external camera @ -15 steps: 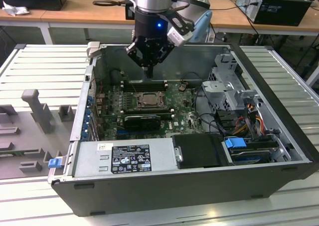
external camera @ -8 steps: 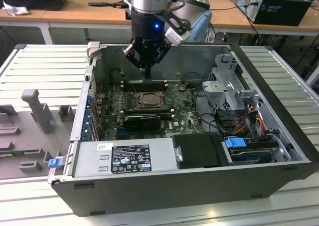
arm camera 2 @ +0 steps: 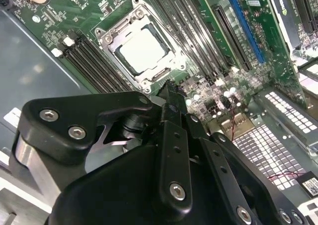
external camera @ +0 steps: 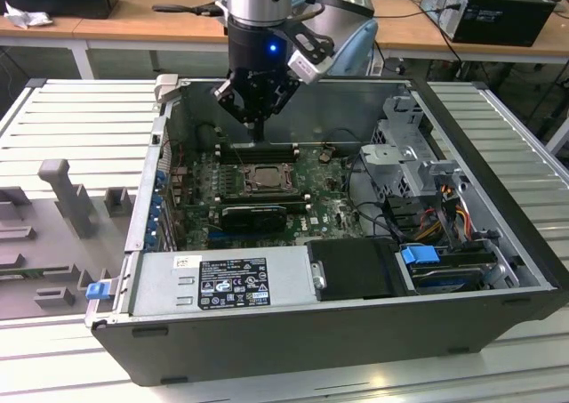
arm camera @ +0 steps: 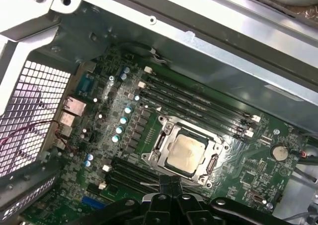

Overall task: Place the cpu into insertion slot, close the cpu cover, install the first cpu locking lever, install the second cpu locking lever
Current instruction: 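Install the first cpu locking lever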

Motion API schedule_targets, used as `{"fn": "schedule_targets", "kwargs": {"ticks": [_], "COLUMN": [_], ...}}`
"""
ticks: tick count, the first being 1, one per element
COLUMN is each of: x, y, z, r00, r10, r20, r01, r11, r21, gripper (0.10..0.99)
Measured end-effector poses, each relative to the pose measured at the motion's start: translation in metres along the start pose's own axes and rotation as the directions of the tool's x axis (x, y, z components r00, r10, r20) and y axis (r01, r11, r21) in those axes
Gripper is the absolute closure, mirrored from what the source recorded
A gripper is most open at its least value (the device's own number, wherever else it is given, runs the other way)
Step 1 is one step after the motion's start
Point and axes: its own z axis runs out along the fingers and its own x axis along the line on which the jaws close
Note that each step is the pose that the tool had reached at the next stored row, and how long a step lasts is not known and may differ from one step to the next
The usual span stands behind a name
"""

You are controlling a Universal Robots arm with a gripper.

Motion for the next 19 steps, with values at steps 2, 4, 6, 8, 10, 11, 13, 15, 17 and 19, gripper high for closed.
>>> {"fn": "schedule_targets", "kwargs": {"ticks": [2,4,6,8,10,11,13,15,17,19], "x": [0.0017,0.0038,0.0039,0.0045,0.0044,0.0043,0.0043,0.0049,0.0156,0.0263], "y": [0.0006,0.0015,0.0016,0.0020,0.0022,0.0023,0.0024,0.0027,0.0075,0.0122], "z": [0.0005,0.0035,0.0052,0.0097,0.0150,0.0177,0.0219,0.0257,0.0265,0.0269], "r00": [1.0000,0.9999,0.9998,0.9994,0.9950,0.9910,0.9820,0.9705,0.9704,0.9703], "r10": [0.000,0.002,0.006,0.023,0.098,0.132,0.188,0.241,0.241,0.241], "r20": [0.0004,0.0115,0.0175,0.0243,0.0221,0.0210,0.0191,0.0173,0.0180,0.0195], "r01": [0.000,-0.002,-0.006,-0.023,-0.098,-0.132,-0.188,-0.241,-0.241,-0.241], "r11": [1.0000,1.0000,1.0000,0.9997,0.9951,0.9912,0.9821,0.9706,0.9705,0.9705], "r21": [0.000,0.005,0.007,0.010,0.009,0.009,0.008,0.007,0.007,0.007], "gripper": [0.980,0.980,0.980,0.980,0.980,0.980,0.980,0.980,0.980,0.980]}}
